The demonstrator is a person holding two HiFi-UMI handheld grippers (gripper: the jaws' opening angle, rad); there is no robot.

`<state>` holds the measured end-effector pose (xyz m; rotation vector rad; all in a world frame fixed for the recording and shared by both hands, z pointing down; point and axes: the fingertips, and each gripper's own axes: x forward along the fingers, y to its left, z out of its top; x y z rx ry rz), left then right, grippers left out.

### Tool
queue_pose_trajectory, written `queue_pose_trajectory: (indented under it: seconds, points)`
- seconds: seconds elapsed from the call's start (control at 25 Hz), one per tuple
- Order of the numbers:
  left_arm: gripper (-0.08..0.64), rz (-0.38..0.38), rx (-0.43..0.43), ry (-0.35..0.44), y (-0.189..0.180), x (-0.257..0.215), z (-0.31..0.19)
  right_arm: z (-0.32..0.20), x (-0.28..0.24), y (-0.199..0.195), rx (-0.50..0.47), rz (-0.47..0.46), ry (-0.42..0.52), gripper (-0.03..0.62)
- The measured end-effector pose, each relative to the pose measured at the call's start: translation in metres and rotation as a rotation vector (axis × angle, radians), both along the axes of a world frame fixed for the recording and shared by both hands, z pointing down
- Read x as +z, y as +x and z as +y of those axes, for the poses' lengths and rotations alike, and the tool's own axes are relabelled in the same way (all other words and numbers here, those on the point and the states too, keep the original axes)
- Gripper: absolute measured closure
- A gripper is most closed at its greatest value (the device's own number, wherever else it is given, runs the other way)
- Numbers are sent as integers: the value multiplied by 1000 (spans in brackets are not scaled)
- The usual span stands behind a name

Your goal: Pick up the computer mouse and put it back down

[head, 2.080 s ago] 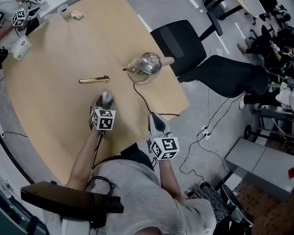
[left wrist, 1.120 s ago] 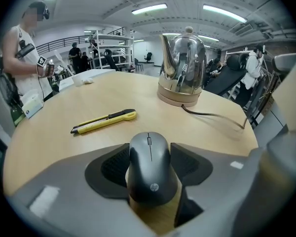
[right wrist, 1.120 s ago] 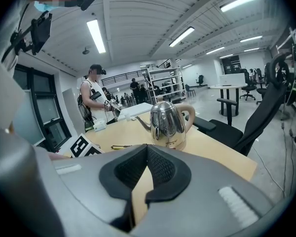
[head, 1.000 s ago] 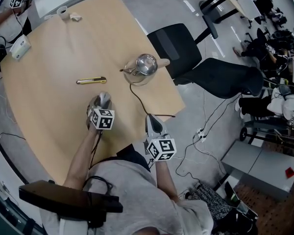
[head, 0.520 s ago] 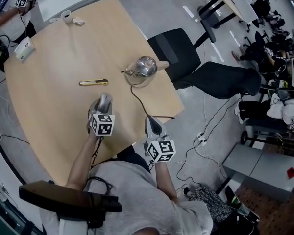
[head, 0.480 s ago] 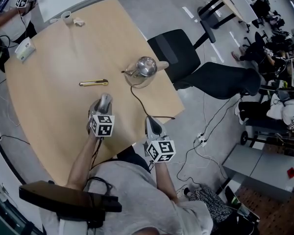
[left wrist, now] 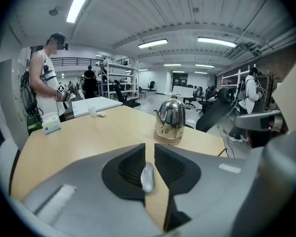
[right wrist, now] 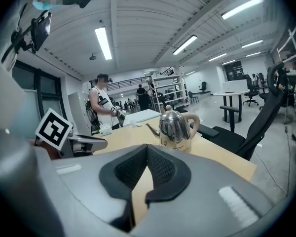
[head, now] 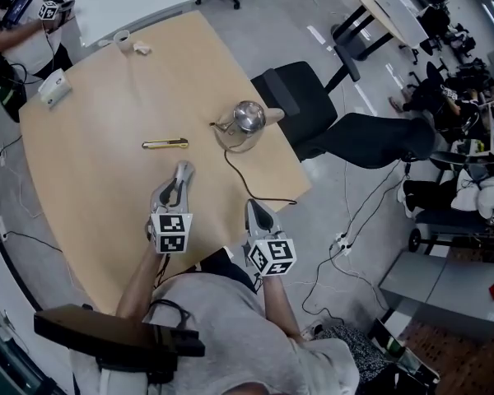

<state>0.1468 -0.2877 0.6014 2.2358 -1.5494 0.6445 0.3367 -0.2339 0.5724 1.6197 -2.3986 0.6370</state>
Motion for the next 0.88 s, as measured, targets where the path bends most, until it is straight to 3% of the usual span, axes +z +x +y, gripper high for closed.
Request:
queue_pose_trajectory:
  seconds: [0.48,0.88]
  points:
    - [522,52,14,128,-8,-57,44,30,-16,-13,-13,8,54,586]
    - [531,66,62,182,-13,-79,87,64,-29,-24,0,-5,91,586]
